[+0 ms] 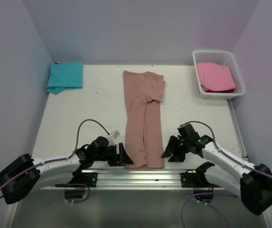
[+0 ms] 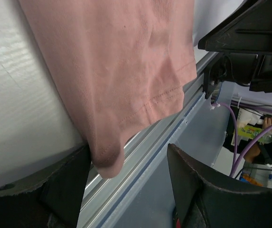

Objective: Fold and stack the t-shirts
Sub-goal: Grab the bottom of the folded rectangular tshirt with both arms

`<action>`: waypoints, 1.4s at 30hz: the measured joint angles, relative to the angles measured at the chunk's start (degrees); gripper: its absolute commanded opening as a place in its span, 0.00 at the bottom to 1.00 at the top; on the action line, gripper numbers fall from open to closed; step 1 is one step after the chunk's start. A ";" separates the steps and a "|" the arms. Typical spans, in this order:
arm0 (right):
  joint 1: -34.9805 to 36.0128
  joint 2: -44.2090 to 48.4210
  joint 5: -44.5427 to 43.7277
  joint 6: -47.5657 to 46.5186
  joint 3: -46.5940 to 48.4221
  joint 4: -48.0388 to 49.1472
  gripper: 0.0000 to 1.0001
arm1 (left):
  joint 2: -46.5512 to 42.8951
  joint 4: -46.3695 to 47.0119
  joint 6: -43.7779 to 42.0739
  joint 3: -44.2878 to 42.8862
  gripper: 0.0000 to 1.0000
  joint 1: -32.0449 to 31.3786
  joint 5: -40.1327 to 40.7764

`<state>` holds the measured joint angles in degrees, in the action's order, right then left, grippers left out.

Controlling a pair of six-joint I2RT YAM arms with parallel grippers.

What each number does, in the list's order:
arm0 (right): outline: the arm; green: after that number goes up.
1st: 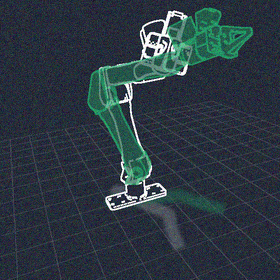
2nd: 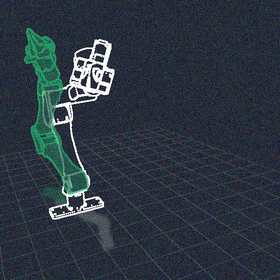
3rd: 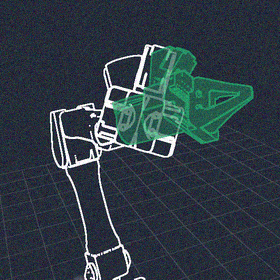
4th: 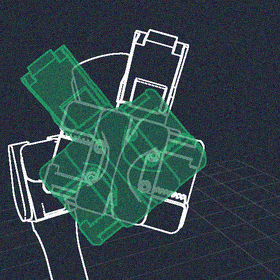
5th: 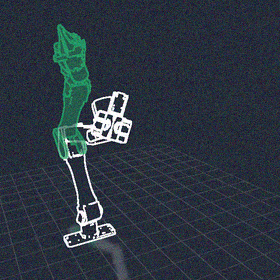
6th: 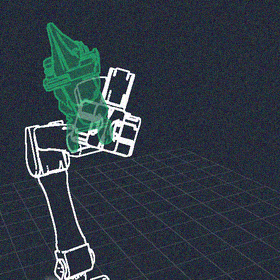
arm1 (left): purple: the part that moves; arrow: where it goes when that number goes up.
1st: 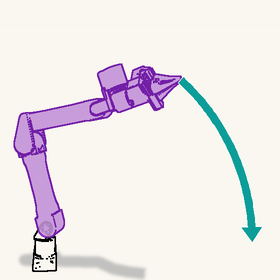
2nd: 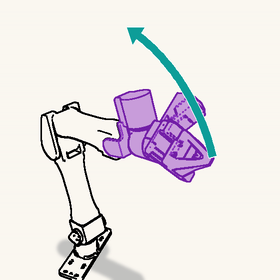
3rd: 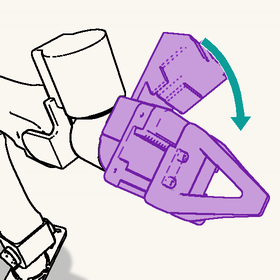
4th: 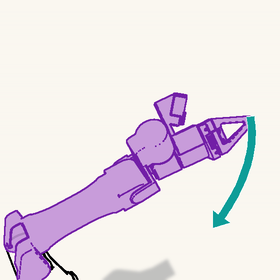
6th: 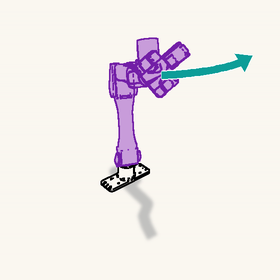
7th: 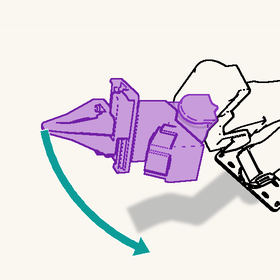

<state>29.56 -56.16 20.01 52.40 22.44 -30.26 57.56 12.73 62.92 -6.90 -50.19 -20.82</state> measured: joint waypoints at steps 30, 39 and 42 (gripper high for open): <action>3.19 -5.84 7.10 5.97 -3.74 5.84 0.25 | 4.22 5.97 7.10 1.20 0.61 -4.20 2.08; 4.15 -7.76 8.00 6.82 -4.46 9.88 0.00 | 5.97 5.16 7.02 1.92 0.00 -4.52 3.48; 4.20 -4.72 7.61 6.32 -4.31 7.72 0.00 | 3.63 2.58 6.93 1.88 0.00 -4.66 4.04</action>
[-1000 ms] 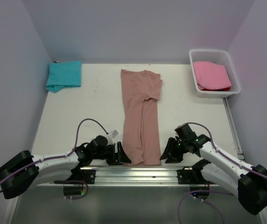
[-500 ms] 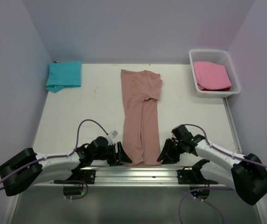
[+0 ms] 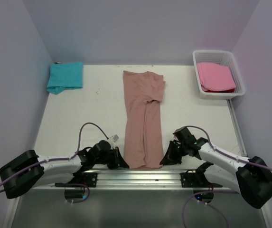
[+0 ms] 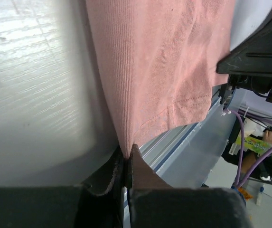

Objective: Fold and stack the t-shirts
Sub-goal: Grab the bottom of the folded rectangular tshirt with both arms, then fold the folded rectangular tshirt in 1/3 of the way

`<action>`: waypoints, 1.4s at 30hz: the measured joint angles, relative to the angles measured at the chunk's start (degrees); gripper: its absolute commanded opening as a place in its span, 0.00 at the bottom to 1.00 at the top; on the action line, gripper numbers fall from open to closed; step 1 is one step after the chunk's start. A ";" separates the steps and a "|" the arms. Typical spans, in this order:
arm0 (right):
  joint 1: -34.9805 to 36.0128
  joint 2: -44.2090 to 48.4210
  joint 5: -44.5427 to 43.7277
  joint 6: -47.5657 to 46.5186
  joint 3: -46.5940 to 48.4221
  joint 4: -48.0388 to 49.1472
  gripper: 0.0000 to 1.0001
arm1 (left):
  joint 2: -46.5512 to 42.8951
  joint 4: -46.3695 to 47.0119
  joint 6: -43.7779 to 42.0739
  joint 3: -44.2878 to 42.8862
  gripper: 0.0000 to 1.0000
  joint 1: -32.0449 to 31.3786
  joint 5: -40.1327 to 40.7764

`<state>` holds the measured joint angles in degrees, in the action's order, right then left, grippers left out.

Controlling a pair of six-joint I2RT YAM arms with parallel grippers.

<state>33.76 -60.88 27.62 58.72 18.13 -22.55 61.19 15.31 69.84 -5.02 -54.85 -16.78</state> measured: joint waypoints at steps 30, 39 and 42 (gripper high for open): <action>-0.48 -8.22 -17.46 -17.27 31.10 -10.23 0.00 | -0.76 -25.81 -26.73 -28.94 0.00 1.20 28.76; -3.87 -17.49 -21.18 -22.05 39.08 -8.76 0.00 | 5.55 -22.49 -35.78 -30.45 0.00 10.01 29.99; -4.92 -20.83 -21.94 -23.19 41.13 -7.69 0.00 | 9.18 -19.50 -38.14 -31.93 0.00 10.69 29.99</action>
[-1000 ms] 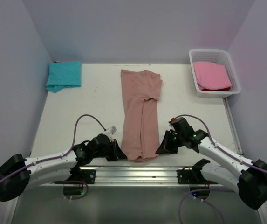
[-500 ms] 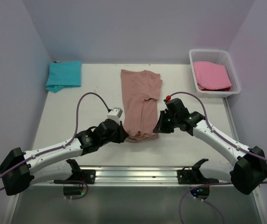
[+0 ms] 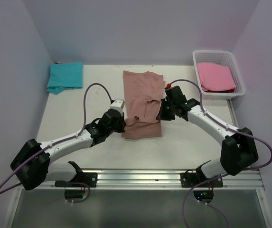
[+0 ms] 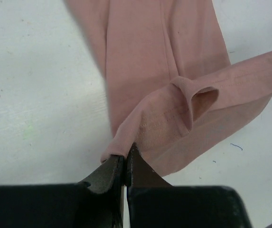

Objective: Fold and stack the t-shirts
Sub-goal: Fold the folded rectangular tshirt in 1/3 of the way

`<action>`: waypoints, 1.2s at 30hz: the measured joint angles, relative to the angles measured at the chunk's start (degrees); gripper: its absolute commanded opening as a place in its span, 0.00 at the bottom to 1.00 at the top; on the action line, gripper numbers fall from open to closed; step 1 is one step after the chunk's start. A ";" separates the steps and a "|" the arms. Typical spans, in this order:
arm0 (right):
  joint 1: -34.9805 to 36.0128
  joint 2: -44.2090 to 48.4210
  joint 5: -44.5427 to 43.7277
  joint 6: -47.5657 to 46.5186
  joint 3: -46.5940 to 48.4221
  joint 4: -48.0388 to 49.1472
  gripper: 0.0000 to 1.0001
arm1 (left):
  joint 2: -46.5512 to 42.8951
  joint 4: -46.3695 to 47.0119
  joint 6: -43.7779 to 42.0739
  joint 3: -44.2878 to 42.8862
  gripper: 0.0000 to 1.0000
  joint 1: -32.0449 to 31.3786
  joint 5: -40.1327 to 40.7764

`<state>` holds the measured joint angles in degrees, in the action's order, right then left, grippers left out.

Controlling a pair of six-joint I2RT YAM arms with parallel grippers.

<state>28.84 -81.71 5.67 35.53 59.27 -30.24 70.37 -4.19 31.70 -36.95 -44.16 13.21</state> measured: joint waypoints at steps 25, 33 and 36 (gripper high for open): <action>-7.10 -34.82 -10.32 -6.25 39.52 -3.04 0.81 | 35.45 9.18 -10.91 -31.04 1.00 14.97 -9.42; -7.80 -37.64 -18.08 -8.44 47.82 -4.81 0.96 | 34.42 9.64 -11.58 -38.71 1.00 20.94 -8.48; -7.80 -31.28 -18.71 -8.74 41.51 -4.50 0.95 | 27.85 10.64 -11.82 -37.31 1.00 20.85 -8.90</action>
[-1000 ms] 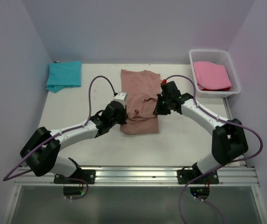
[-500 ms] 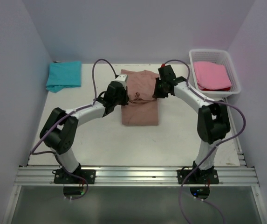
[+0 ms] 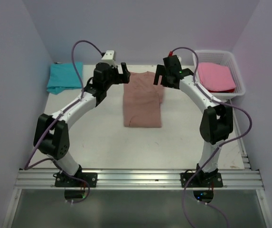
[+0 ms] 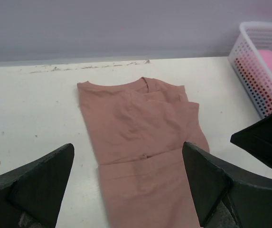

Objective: Fold and stack the t-shirts
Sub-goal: Fold the folded rectangular tshirt in 1/3 of the way, then grab one side of the 2/3 rectangular tshirt with both arms

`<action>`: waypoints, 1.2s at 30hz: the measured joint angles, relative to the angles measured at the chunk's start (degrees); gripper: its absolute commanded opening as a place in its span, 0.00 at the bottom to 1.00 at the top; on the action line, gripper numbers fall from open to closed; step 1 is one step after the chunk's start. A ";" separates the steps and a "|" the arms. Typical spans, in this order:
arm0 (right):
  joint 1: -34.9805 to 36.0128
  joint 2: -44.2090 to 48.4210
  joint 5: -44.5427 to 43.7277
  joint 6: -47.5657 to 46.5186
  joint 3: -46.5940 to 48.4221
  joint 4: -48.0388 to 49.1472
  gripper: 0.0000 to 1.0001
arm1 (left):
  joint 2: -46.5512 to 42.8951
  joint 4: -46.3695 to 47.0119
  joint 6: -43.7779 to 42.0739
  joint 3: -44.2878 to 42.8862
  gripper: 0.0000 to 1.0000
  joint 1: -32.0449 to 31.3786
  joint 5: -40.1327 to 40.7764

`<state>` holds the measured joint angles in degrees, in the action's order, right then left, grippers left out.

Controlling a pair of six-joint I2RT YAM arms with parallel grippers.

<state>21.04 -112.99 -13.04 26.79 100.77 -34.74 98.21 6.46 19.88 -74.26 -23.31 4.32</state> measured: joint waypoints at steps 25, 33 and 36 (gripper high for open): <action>-0.20 19.54 22.67 5.51 -44.26 15.78 0.68 | -17.92 5.68 8.22 44.72 1.00 -0.46 -13.62; -1.14 15.34 29.51 9.07 -48.35 23.12 0.52 | -12.50 19.06 11.58 47.28 1.00 -0.46 -19.50; -1.27 15.37 30.29 9.75 -49.24 24.63 0.52 | -10.16 23.19 12.74 47.28 1.00 -0.44 -21.77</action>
<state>19.77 -97.62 17.26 36.53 51.53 -10.11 88.05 29.65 32.62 -26.98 -23.75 -17.45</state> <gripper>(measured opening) 0.521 0.997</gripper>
